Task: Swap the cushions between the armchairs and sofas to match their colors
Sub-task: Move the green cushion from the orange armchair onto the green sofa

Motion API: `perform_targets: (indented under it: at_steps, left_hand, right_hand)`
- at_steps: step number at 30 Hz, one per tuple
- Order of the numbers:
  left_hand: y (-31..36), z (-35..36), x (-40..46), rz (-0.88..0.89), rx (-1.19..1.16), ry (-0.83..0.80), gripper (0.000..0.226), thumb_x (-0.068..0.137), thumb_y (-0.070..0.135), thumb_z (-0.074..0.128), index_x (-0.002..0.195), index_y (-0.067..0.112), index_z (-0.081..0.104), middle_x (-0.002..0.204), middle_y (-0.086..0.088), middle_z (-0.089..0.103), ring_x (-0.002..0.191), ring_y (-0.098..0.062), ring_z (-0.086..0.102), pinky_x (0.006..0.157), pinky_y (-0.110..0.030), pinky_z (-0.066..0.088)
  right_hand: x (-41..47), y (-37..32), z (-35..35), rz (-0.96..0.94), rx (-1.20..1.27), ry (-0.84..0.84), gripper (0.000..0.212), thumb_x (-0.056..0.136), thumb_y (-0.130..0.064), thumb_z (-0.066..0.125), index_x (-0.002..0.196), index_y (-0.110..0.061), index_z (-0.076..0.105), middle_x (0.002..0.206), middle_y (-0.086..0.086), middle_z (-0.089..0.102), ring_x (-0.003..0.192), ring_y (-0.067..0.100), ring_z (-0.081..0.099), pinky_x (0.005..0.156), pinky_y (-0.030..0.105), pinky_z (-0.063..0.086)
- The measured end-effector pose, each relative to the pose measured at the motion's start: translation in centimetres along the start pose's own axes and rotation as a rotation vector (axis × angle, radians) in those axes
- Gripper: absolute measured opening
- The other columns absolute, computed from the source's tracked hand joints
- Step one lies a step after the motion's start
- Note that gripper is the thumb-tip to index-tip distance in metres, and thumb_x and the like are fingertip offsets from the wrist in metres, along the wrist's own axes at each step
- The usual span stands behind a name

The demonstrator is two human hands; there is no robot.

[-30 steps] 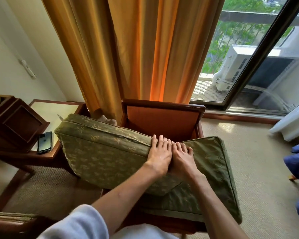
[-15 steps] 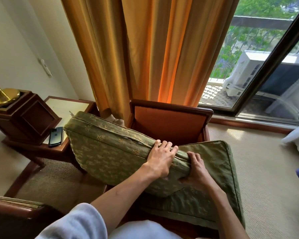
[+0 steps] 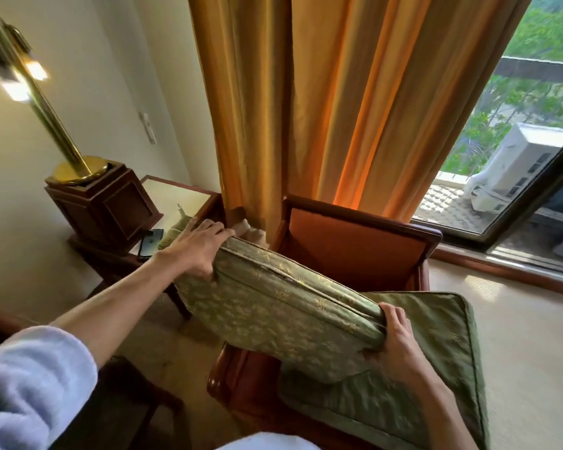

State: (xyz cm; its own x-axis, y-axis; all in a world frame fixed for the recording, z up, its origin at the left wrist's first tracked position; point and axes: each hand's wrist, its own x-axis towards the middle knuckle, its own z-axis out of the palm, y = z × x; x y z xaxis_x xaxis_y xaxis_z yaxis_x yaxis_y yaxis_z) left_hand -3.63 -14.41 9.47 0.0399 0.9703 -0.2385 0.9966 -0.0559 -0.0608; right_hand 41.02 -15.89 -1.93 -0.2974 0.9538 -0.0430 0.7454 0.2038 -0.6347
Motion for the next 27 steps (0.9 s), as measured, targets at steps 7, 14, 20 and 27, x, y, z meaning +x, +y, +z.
perform_targets:
  at_steps: [7, 14, 20, 27]
  left_hand:
    - [-0.2, 2.1, -7.9, -0.003, 0.012, 0.161, 0.078, 0.067, 0.038, 0.084, 0.133, 0.026, 0.046, 0.124, 0.008, 0.055, 0.115, -0.014, 0.044, 0.105, -0.039, 0.027]
    - [-3.0, 2.5, -23.5, -0.334, -0.155, 0.138, 0.056, 0.079, 0.016, 0.069, 0.131, 0.027, 0.049, 0.126, 0.008, 0.055, 0.119, -0.016, 0.047, 0.101, -0.036, 0.031]
    - [-8.6, 7.0, -41.8, -0.742, -0.178, 0.159, 0.043, 0.086, 0.025, 0.069, 0.124, 0.031, 0.051, 0.121, 0.01, 0.055, 0.115, -0.018, 0.051, 0.07, -0.027, 0.028]
    - [-16.3, 15.2, -64.9, -1.075, -0.224, 0.201, 0.072, 0.058, 0.055, 0.087, 0.114, 0.017, 0.062, 0.106, 0.001, 0.063, 0.1, -0.025, 0.057, 0.07, -0.034, 0.025]
  right_hand:
    - [0.9, -1.0, -0.4, -0.103, 0.067, 0.032, 0.103, 0.036, -0.002, 0.099, 0.127, -0.015, 0.052, 0.108, -0.005, 0.043, 0.103, 0.023, 0.043, 0.092, 0.047, 0.043]
    - [3.8, -11.3, 0.3, -0.442, 0.028, -0.071, 0.094, 0.034, -0.014, 0.09, 0.121, -0.021, 0.054, 0.102, -0.003, 0.043, 0.093, 0.017, 0.036, 0.081, 0.039, 0.034]
    - [1.2, -26.0, 10.4, -0.762, 0.088, -0.354, 0.09, 0.038, -0.019, 0.082, 0.118, -0.04, 0.05, 0.109, -0.025, 0.042, 0.101, 0.009, 0.042, 0.09, 0.011, 0.034]
    - [-6.3, -44.8, 30.2, -1.011, 0.087, -0.618, 0.094, 0.044, -0.015, 0.095, 0.124, -0.032, 0.049, 0.11, -0.024, 0.039, 0.099, 0.006, 0.039, 0.083, 0.011, 0.036]
